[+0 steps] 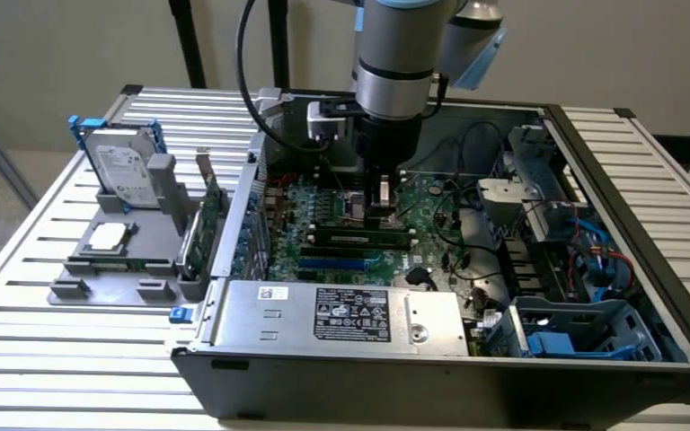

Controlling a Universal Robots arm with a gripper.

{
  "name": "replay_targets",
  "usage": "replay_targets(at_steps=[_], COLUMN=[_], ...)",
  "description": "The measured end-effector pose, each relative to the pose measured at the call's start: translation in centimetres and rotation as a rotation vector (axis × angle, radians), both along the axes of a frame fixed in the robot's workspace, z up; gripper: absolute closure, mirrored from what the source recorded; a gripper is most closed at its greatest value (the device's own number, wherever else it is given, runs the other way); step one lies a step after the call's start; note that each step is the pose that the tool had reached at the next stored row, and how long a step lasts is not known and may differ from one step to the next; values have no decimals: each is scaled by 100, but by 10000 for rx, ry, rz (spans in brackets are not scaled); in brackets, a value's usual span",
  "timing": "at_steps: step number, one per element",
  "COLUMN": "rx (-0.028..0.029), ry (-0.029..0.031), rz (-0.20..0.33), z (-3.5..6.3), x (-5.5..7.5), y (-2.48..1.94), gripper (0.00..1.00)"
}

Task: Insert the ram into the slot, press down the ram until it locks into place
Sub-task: 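Press down the ram until it locks into place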

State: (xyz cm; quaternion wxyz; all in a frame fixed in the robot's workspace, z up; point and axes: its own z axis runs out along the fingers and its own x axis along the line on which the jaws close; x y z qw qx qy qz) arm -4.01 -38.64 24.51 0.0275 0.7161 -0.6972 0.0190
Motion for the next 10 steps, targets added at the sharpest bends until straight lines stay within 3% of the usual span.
replay_targets(at_steps=[10], rx=[10], ry=[-1], rz=[1], z=[-2], x=[-4], y=[0], gripper=[89])
